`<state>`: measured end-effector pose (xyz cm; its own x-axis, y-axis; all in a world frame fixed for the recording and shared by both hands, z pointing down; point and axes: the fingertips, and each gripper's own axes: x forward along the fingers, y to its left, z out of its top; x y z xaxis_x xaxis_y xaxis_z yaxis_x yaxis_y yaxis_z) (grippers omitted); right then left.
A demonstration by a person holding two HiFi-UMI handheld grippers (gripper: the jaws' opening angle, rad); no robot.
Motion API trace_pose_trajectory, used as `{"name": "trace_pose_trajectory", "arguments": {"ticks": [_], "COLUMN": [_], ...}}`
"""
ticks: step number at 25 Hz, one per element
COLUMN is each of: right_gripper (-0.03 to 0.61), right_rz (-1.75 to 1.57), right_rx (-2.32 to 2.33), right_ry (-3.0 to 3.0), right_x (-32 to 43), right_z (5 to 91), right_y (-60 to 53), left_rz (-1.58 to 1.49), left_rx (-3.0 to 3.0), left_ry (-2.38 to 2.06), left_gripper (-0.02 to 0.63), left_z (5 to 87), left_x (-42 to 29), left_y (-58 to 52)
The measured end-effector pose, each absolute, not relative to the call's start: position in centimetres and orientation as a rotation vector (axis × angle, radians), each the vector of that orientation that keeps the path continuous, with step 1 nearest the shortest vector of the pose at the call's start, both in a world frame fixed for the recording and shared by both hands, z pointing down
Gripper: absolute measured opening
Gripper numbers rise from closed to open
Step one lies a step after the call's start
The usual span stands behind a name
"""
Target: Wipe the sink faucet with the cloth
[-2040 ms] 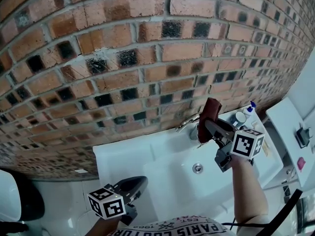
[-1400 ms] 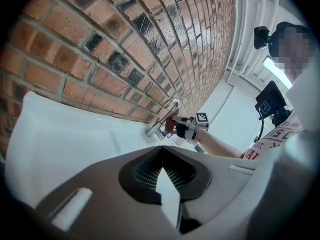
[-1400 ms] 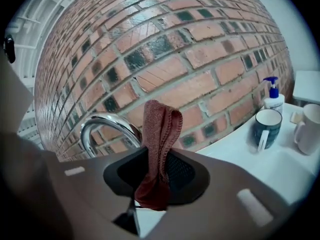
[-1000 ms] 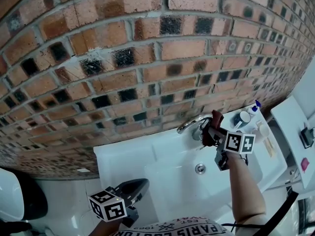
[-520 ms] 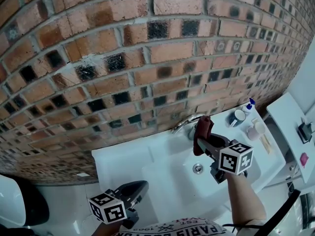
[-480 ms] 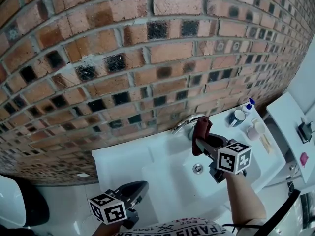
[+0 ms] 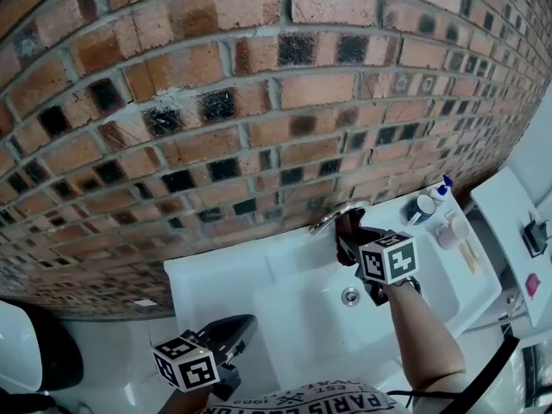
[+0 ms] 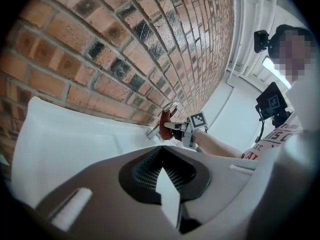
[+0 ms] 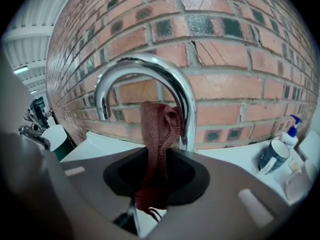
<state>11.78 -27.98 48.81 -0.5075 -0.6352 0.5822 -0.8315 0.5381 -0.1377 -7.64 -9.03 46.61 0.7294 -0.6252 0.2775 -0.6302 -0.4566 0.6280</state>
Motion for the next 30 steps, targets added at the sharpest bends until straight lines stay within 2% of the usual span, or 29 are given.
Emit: {"name": "trace_pose_trajectory", "arguments": {"ticks": [17, 30], "right_gripper": [0.094, 0.094], "right_rz": [0.725, 0.577], "right_rx": [1.255, 1.297], "right_ry": [-2.248, -2.373], "right_x": [13.4, 12.5], "right_z": [50.3, 43.6], "right_y": [-28.8, -28.2], "left_rz": [0.001, -0.023], "left_rx": [2.183, 2.190], "left_ry": [-0.930, -0.935], "left_gripper": [0.006, 0.006], "left_z": [46.8, 46.4], "left_x": [-7.5, -7.6], "left_y": [-9.3, -9.2]}}
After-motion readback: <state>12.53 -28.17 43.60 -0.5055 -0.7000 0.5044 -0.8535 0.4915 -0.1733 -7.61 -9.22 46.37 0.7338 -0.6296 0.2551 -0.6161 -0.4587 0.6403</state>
